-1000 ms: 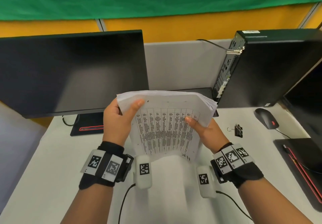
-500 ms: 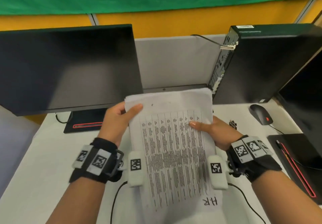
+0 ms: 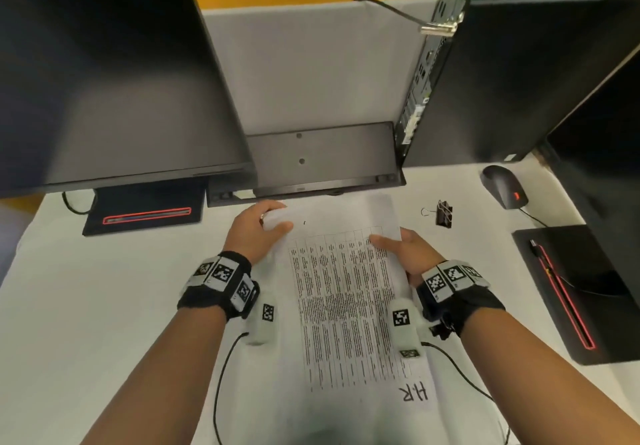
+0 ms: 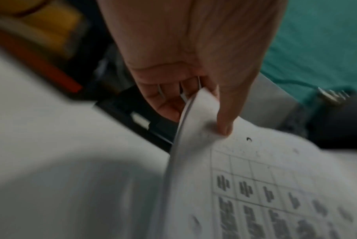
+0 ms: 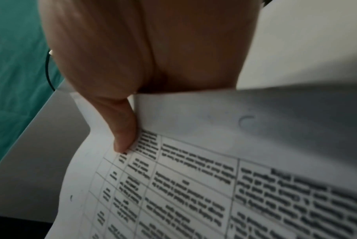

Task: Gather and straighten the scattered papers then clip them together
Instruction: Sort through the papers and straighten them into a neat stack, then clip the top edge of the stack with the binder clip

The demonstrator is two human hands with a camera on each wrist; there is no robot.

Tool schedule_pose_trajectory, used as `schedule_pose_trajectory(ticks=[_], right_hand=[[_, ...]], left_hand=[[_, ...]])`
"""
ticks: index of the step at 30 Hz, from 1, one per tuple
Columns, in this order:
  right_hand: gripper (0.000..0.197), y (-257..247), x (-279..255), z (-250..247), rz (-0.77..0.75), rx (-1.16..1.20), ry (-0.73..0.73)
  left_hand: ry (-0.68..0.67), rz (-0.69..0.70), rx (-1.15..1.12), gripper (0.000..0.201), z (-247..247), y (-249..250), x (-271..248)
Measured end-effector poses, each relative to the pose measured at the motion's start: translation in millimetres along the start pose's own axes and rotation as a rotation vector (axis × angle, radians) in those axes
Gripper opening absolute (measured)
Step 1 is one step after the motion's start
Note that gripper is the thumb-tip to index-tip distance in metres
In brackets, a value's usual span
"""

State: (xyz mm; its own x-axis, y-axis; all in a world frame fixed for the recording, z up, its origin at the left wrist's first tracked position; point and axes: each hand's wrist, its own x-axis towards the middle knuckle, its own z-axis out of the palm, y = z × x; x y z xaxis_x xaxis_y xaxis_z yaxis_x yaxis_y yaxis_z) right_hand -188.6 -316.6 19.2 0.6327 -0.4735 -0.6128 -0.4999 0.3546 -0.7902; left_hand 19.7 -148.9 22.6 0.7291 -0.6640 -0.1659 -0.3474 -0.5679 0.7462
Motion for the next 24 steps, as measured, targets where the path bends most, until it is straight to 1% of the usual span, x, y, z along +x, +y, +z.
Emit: schedule_pose_trajectory(ticks=[2, 3, 5, 7, 9, 13, 16, 18, 20, 21, 22, 23, 24], right_hand=[[0.019, 2.6, 4.9, -4.6, -0.017, 0.024, -0.015], [0.023, 4.1, 8.0, -7.3, -0.02, 0.028, -0.02], [0.031, 7.1, 14.2, -12.4, -0.017, 0.041, -0.027], [0.029, 10.2, 19.6, -17.3, -0.01, 0.063, -0.025], [0.021, 12.9, 24.3, -20.4, -0.004, 0.057, -0.03], [0.013, 16.0, 31.8, -22.5, 0.0, 0.045, -0.043], [0.011, 14.4, 37.7, -23.2, 0.015, 0.035, -0.015], [0.012, 12.8, 40.4, -24.4, 0.026, 0.034, -0.013], [0.015, 9.6, 41.9, -27.5, -0.022, 0.0, -0.006], [0.017, 7.3, 42.4, -29.9, -0.082, -0.03, 0.033], [0.02, 4.5, 42.5, -33.2, -0.17, -0.061, 0.134], [0.021, 1.3, 42.4, -37.5, -0.282, -0.1, 0.304], [0.022, -2.2, 42.8, -43.2, -0.397, -0.147, 0.51]], left_hand=[[-0.076, 0.147, 0.249, 0.036, 1.3, 9.4, 7.6], [-0.118, 0.194, 0.349, 0.038, 4.0, 15.4, 10.2], [-0.18, 0.218, 0.433, 0.041, 11.4, 24.3, 16.1], [-0.206, 0.207, 0.377, 0.038, 17.8, 29.2, 21.1], [-0.219, 0.201, 0.316, 0.035, 23.8, 29.8, 24.4], [-0.237, 0.212, 0.351, 0.036, 28.4, 27.3, 30.4], [-0.265, 0.234, 0.366, 0.037, 28.9, 25.9, 36.3], [-0.279, 0.227, 0.333, 0.036, 29.7, 27.0, 40.0], [-0.295, 0.198, 0.278, 0.033, 30.6, 27.8, 42.6], [-0.303, 0.179, 0.251, 0.033, 30.8, 28.0, 43.7], [-0.307, 0.157, 0.223, 0.032, 31.1, 27.4, 44.9], [-0.307, 0.135, 0.199, 0.031, 31.5, 26.4, 45.6], [-0.303, 0.119, 0.181, 0.031, 32.1, 25.2, 46.2]])
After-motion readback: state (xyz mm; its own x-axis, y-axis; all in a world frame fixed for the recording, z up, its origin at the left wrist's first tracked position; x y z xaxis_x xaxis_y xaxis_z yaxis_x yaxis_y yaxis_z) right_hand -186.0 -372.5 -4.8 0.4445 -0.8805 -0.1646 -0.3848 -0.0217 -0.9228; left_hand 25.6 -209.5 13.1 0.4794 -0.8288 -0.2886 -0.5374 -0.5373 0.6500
